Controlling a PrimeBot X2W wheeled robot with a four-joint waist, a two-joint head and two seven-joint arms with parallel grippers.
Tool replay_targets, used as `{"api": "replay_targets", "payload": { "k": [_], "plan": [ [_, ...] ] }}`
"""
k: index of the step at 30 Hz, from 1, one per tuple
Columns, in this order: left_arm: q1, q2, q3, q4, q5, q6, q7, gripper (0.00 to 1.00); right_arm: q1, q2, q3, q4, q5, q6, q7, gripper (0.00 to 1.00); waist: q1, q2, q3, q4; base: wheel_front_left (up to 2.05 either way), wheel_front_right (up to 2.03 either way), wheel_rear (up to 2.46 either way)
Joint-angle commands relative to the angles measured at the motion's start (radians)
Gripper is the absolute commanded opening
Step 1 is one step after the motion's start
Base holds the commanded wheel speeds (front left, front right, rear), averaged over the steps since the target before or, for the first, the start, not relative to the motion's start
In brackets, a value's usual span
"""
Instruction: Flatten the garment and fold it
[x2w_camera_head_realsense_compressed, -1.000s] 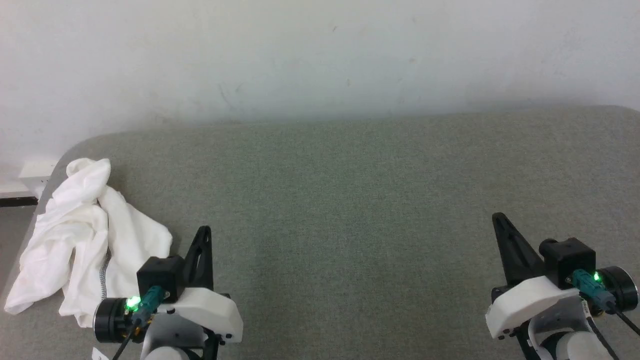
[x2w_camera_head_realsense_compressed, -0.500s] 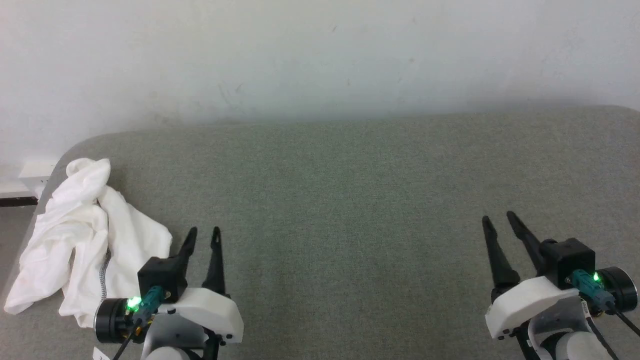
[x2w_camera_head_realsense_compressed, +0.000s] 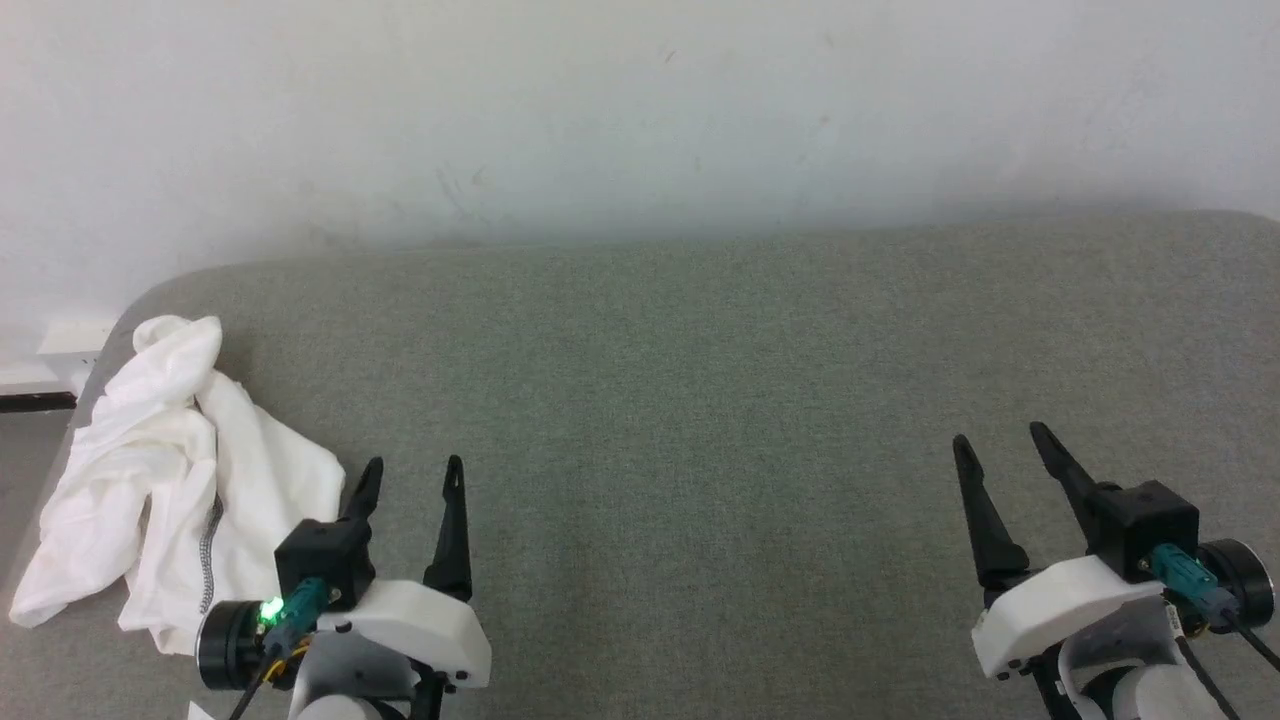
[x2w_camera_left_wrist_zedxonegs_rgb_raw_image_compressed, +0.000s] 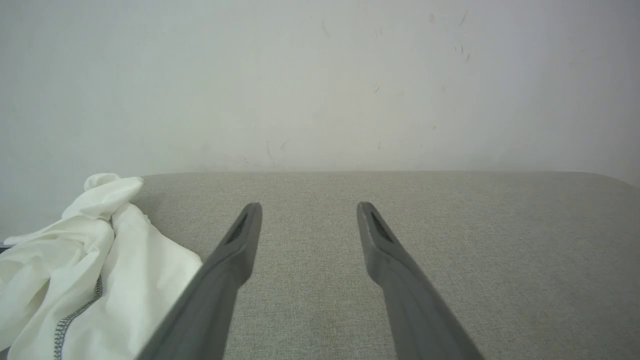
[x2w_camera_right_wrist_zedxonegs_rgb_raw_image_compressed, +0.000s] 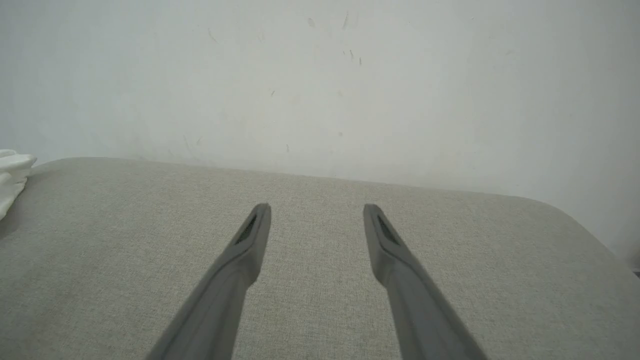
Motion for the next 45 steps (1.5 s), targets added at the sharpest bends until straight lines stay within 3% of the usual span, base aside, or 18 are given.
{"api": "replay_targets", "payload": {
  "k": [1, 16, 45],
  "plan": [
    [-0.018, 0.001, -0.002, 0.007, -0.008, -0.005, -0.010, 1.00, -0.007, -0.001, -0.003, 0.005, 0.009, 0.001, -0.009, 1.00, 0.0000, 0.0000, 0.000, 0.001, 0.00, 0.00, 0.00],
    [-0.028, 0.001, -0.003, 0.021, -0.052, -0.001, -0.043, 1.00, -0.011, -0.001, -0.003, 0.017, 0.027, 0.002, -0.041, 1.00, 0.0000, 0.0000, 0.004, 0.055, 0.00, 0.00, 0.00],
    [-0.020, 0.002, -0.009, 0.034, -0.138, 0.015, -0.105, 1.00, -0.017, -0.001, 0.019, 0.008, 0.010, 0.003, -0.099, 1.00, 0.0000, 0.0000, 0.015, 0.289, 0.00, 0.00, 0.00]
  ]
}}
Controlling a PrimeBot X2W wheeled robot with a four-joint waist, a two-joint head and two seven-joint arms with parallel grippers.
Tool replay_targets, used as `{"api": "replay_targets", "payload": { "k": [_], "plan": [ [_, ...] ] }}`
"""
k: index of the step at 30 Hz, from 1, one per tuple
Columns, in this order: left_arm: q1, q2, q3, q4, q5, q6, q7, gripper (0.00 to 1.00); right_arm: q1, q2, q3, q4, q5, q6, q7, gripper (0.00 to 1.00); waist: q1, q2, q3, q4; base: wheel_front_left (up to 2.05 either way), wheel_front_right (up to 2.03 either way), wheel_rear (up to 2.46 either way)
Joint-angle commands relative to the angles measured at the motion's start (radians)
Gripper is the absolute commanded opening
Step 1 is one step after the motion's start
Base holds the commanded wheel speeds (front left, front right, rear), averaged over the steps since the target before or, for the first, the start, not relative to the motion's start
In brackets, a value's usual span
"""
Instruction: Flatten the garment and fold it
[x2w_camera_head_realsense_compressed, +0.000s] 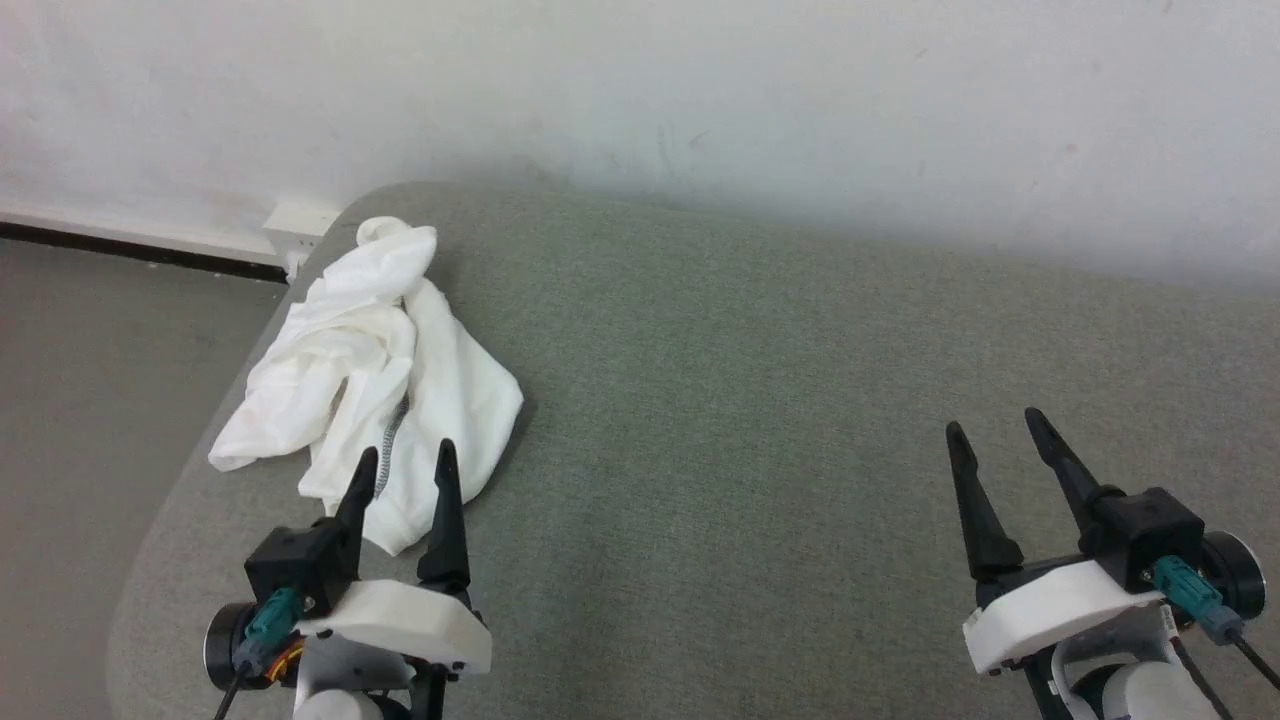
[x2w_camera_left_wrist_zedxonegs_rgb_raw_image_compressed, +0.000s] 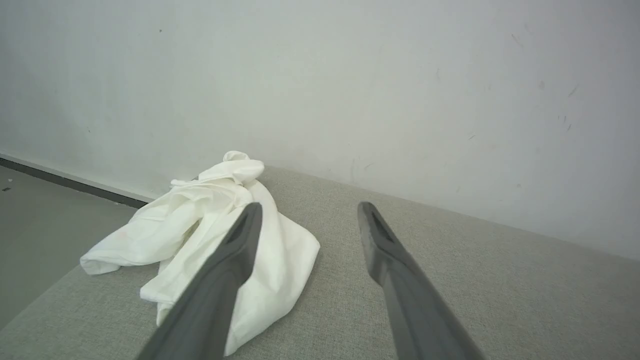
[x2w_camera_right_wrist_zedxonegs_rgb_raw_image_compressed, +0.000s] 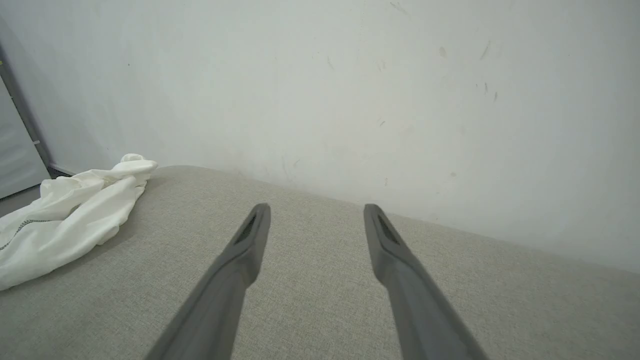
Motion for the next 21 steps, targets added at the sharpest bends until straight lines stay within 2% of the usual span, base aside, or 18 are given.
{"api": "replay_targets", "payload": {
  "k": [1, 13, 21],
  "plan": [
    [-0.003, 0.002, 0.000, 0.006, -0.008, 0.006, -0.011, 1.00, -0.009, -0.001, 0.005, -0.006, -0.004, 0.003, -0.009, 1.00, 0.0000, 0.0000, 0.000, 0.027, 0.00, 0.00, 0.00],
    [0.007, 0.002, 0.009, 0.020, -0.031, 0.012, -0.037, 1.00, -0.011, -0.002, 0.018, -0.015, -0.002, 0.004, -0.030, 1.00, 0.0000, 0.0000, 0.001, 0.093, 0.00, 0.00, 0.00],
    [-0.053, 0.002, 0.013, 0.027, -0.050, 0.010, -0.054, 1.00, -0.025, -0.002, 0.028, -0.021, 0.002, 0.004, -0.034, 1.00, 0.0000, 0.0000, 0.030, 0.117, 0.00, 0.00, 0.00]
  ]
}}
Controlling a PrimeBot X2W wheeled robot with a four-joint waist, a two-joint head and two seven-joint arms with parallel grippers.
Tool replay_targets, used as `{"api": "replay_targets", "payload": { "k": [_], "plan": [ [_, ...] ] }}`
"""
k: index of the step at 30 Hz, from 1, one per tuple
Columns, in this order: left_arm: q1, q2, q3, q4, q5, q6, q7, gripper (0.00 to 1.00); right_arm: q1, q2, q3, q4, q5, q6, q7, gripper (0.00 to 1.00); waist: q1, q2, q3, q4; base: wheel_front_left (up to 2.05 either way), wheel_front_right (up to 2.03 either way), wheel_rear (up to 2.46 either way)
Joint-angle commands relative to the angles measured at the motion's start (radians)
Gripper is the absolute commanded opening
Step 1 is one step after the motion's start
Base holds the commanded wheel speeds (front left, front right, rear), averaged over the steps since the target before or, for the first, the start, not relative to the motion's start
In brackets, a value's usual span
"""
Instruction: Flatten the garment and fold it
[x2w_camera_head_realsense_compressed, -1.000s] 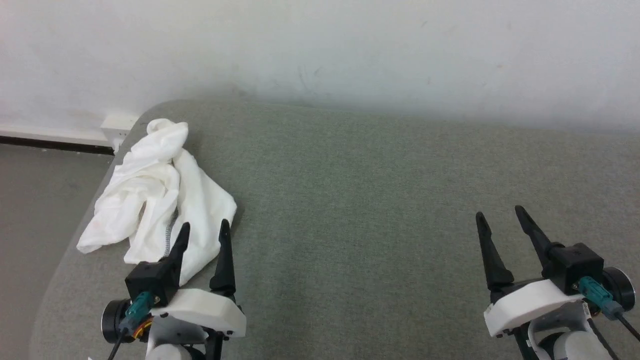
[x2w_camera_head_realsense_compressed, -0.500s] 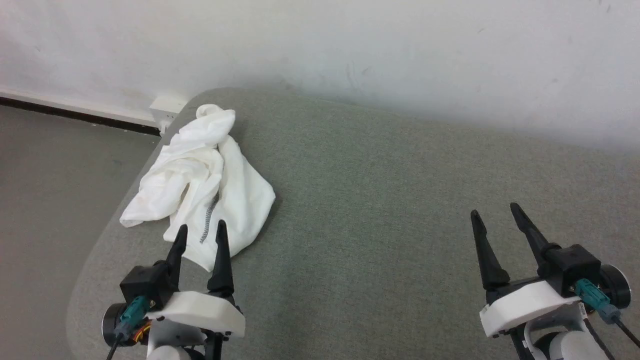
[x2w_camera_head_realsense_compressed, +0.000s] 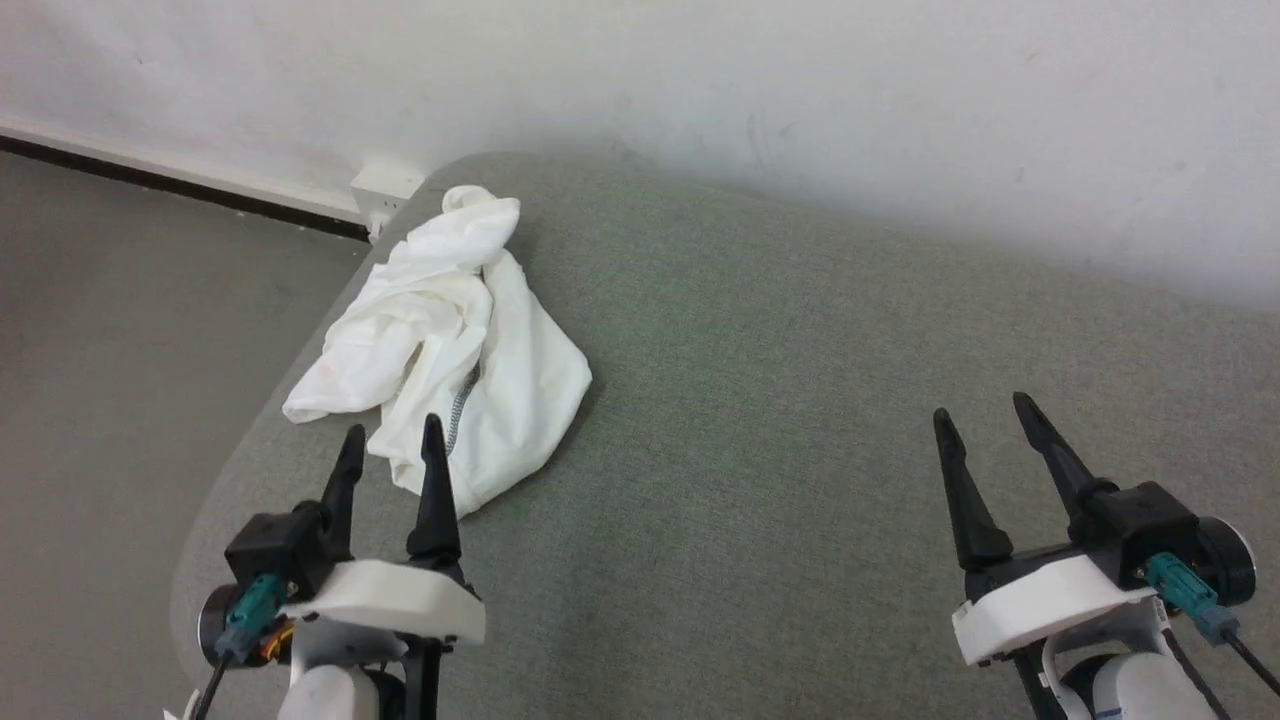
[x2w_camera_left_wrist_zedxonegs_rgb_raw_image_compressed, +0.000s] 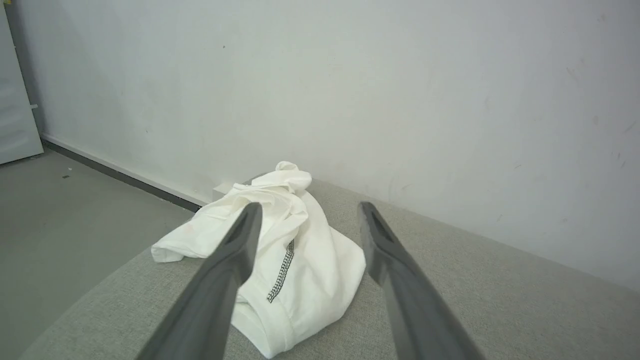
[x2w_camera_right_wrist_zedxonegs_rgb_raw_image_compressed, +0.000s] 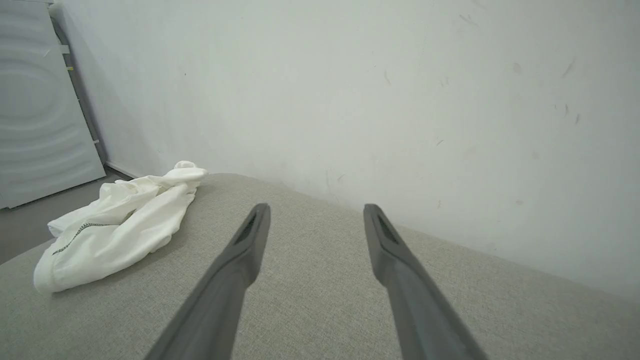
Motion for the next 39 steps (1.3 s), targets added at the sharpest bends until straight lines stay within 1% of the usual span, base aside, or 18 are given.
{"api": "replay_targets", "payload": {
  "k": [1, 6, 9, 11, 14, 19, 24, 29, 33, 36, 39],
  "plan": [
    [-0.026, 0.002, 0.002, 0.002, -0.013, 0.001, -0.010, 1.00, -0.016, -0.002, 0.002, -0.005, 0.001, 0.004, -0.009, 1.00, 0.0000, 0.0000, 0.009, 0.005, 0.00, 0.00, 0.00],
    [-0.128, 0.002, 0.007, 0.019, -0.022, -0.018, -0.020, 1.00, -0.031, -0.002, 0.008, -0.004, 0.004, 0.004, -0.009, 1.00, 0.0000, 0.0000, 0.039, 0.005, 0.00, 0.00, 0.00],
    [-0.216, 0.007, 0.018, 0.057, -0.026, -0.035, -0.027, 1.00, -0.041, -0.002, 0.011, -0.003, 0.005, 0.005, -0.010, 1.00, 0.0000, 0.0000, 0.061, -0.003, 0.00, 0.00, 0.00],
    [-0.286, 0.023, 0.022, 0.101, -0.037, -0.048, -0.025, 1.00, -0.049, -0.002, 0.017, -0.002, 0.008, 0.005, -0.011, 1.00, 0.0000, 0.0000, 0.077, -0.014, 0.00, 0.00, 0.00],
    [-0.397, 0.056, 0.030, 0.171, -0.063, -0.064, 0.013, 1.00, -0.066, -0.002, 0.024, -0.001, 0.009, 0.005, -0.015, 1.00, 0.0000, 0.0000, 0.106, -0.039, 0.00, 0.00, 0.00],
    [-0.565, 0.133, 0.036, 0.335, -0.094, -0.080, 0.138, 1.00, -0.091, -0.002, 0.023, 0.004, 0.010, 0.005, -0.023, 1.00, 0.0000, 0.0000, 0.159, -0.087, 0.00, 0.00, 0.00],
    [-0.684, 0.202, 0.026, 0.522, -0.134, -0.099, 0.314, 1.00, -0.114, -0.002, 0.025, 0.016, 0.016, 0.005, -0.035, 1.00, 0.0000, 0.0000, 0.207, -0.136, 0.00, 0.00, 0.00],
    [-0.757, 0.269, 0.013, 0.691, -0.174, -0.115, 0.474, 1.00, -0.144, -0.002, 0.037, 0.029, 0.029, 0.006, -0.050, 1.00, 0.0000, 0.0000, 0.252, -0.175, 0.00, 0.00, 0.00],
    [-0.791, 0.318, 0.015, 0.806, -0.195, -0.114, 0.557, 1.00, -0.174, -0.002, 0.054, 0.039, 0.035, 0.006, -0.062, 1.00, 0.0000, 0.0000, 0.286, -0.200, 0.00, 0.00, 0.00],
    [-0.813, 0.338, 0.019, 0.885, -0.213, -0.106, 0.609, 1.00, -0.192, -0.002, 0.060, 0.049, 0.038, 0.006, -0.073, 1.00, 0.0000, 0.0000, 0.304, -0.210, 0.00, 0.00, 0.00],
    [-0.838, 0.356, 0.009, 0.956, -0.224, -0.108, 0.677, 1.00, -0.206, -0.002, 0.065, 0.058, 0.044, 0.006, -0.084, 1.00, 0.0000, 0.0000, 0.318, -0.215, 0.00, 0.00, 0.00]
  ]
}}
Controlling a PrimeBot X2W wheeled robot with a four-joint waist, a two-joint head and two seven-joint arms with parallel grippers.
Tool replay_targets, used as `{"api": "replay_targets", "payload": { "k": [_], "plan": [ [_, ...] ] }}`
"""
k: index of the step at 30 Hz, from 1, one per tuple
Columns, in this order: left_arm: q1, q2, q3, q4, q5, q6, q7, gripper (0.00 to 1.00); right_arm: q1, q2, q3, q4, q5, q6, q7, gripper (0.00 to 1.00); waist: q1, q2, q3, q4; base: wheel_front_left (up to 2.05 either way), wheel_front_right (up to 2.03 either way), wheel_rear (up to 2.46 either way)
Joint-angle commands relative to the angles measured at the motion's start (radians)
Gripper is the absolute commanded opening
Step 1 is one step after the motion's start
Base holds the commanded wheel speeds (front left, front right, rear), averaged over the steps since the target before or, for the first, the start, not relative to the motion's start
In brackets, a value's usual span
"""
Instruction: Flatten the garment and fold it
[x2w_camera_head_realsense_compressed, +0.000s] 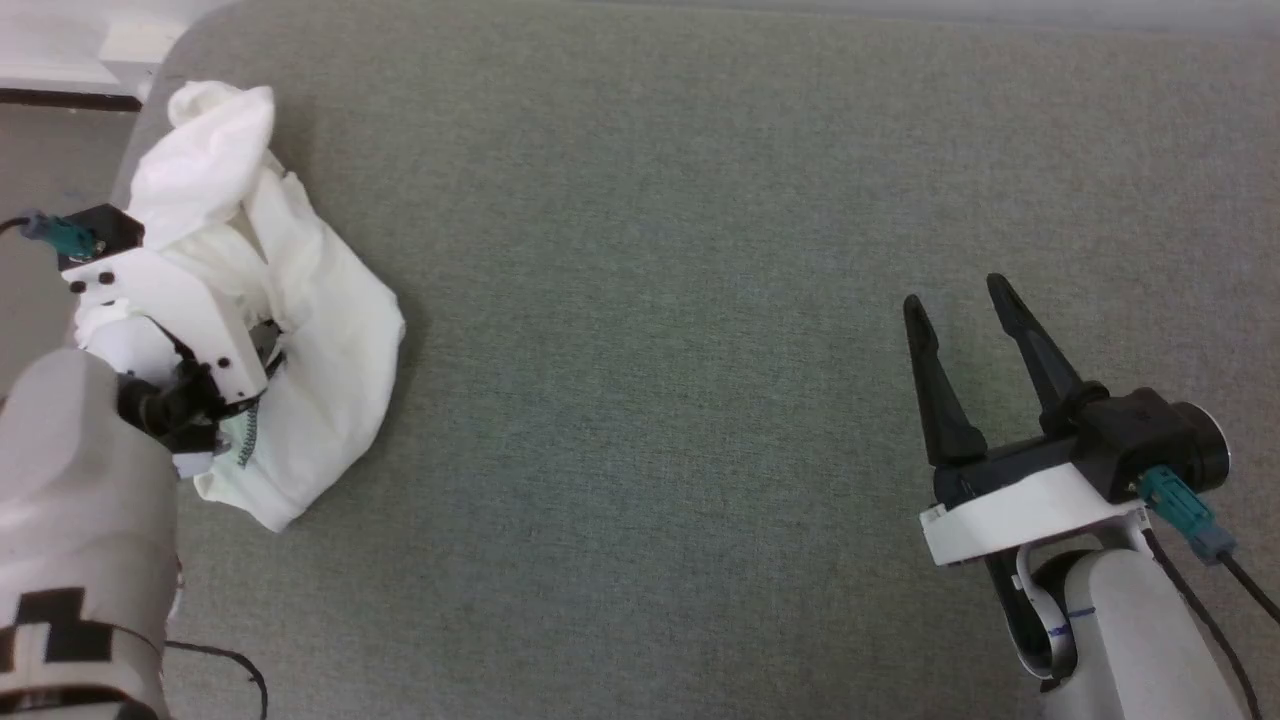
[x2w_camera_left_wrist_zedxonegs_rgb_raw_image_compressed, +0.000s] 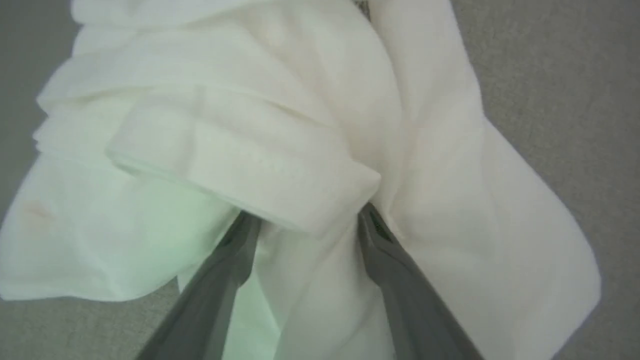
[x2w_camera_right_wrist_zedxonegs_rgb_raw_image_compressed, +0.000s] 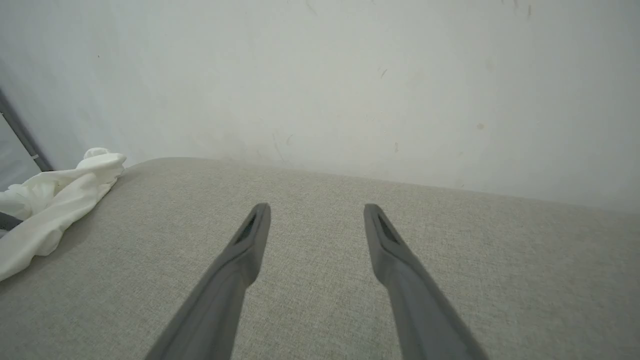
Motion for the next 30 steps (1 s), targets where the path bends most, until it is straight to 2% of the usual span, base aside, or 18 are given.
{"api": "replay_targets", "payload": {
  "k": [1, 8, 9, 10, 16, 22, 26, 30],
  "plan": [
    [-0.028, 0.013, -0.005, 0.031, -0.010, -0.003, 0.022, 1.00, -0.023, -0.002, 0.005, 0.005, 0.009, 0.005, -0.011, 1.00, -0.0001, 0.0000, 0.022, -0.017, 0.00, 0.00, 0.00],
    [-0.043, 0.013, -0.026, 0.114, -0.031, -0.013, 0.114, 0.99, -0.040, -0.002, 0.026, 0.023, 0.028, 0.005, -0.027, 1.00, -0.0001, 0.0000, 0.023, -0.021, 0.00, 0.00, 0.00],
    [-0.040, 0.010, -0.024, 0.118, -0.037, -0.014, 0.120, 0.30, -0.039, -0.002, 0.025, 0.024, 0.029, 0.005, -0.028, 1.00, -0.0001, 0.0000, 0.018, -0.022, 0.00, 0.00, 0.00],
    [-0.037, 0.009, -0.026, 0.121, -0.041, -0.016, 0.129, 0.00, -0.038, -0.002, 0.024, 0.026, 0.031, 0.005, -0.029, 1.00, -0.0001, 0.0000, 0.013, -0.022, 0.00, 0.00, 0.00],
    [-0.037, 0.008, -0.014, 0.101, -0.074, -0.025, 0.091, 0.00, -0.022, -0.002, 0.012, 0.046, 0.038, 0.005, -0.034, 1.00, -0.0001, 0.0000, -0.032, -0.010, 0.00, 0.00, 0.00],
    [-0.044, 0.028, -0.031, 0.033, -0.069, -0.031, -0.051, 0.00, 0.000, -0.002, 0.014, 0.062, 0.070, 0.005, -0.039, 1.00, -0.0001, 0.0000, -0.101, 0.003, 0.00, 0.00, 0.00],
    [-0.059, 0.050, -0.077, -0.032, -0.025, -0.033, -0.208, 0.00, 0.018, -0.002, 0.009, 0.069, 0.077, 0.005, -0.041, 1.00, -0.0001, 0.0000, -0.144, 0.009, 0.00, 0.00, 0.00],
    [-0.085, 0.063, -0.121, -0.094, 0.051, -0.019, -0.438, 0.00, 0.037, -0.002, -0.004, 0.065, 0.083, 0.005, -0.043, 1.00, -0.0001, 0.0000, -0.178, 0.008, 0.00, 0.00, 0.00]
  ]
}}
